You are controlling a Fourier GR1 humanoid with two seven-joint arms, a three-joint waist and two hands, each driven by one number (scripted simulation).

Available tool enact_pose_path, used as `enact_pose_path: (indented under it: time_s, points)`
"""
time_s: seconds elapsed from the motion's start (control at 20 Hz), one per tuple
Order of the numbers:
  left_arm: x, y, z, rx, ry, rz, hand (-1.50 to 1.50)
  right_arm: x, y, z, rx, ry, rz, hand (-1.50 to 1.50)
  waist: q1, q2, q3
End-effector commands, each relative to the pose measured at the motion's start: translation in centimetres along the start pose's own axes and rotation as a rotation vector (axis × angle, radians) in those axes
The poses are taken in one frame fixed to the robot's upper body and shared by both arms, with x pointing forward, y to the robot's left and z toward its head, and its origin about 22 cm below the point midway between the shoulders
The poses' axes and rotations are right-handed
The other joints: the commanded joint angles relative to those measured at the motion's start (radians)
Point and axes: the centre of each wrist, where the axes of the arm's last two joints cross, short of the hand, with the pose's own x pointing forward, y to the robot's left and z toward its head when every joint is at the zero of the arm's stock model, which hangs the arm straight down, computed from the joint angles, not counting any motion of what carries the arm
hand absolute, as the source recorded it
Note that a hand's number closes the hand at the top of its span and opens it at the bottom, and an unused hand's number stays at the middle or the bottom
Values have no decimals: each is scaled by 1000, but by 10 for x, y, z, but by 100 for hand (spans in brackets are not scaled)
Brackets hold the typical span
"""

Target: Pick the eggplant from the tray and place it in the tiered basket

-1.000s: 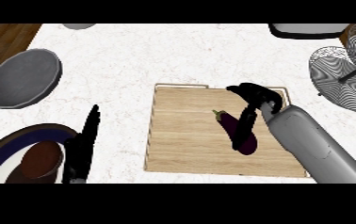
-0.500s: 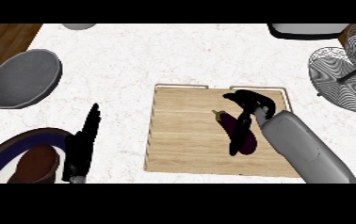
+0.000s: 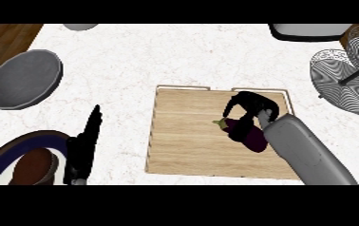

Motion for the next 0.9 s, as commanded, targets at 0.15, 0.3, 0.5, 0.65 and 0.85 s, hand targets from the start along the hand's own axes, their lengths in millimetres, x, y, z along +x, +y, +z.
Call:
enact_pose_path:
  time_s: [0.15, 0.3, 0.5, 0.65, 0.85]
  points:
    - [16, -4, 2, -13, 21, -2, 0, 6, 28, -15, 0, -5, 124, 150, 4, 17, 7]
    - [-8, 2, 2, 3, 32, 5, 0, -45, 21, -16, -160, 76, 91, 150, -8, 16, 6]
    - [-19, 14, 14, 80, 75, 22, 0, -150, -32, 12, -464, 405, -93, 150, -94, 1, 7]
    - [-19, 14, 18, 89, 63, 34, 0, -216, -50, 40, -621, 534, -134, 150, -112, 0, 8]
    - [-13, 19, 10, 79, 42, 6, 0, -255, -53, 72, -830, 500, -297, 150, -82, 6, 6]
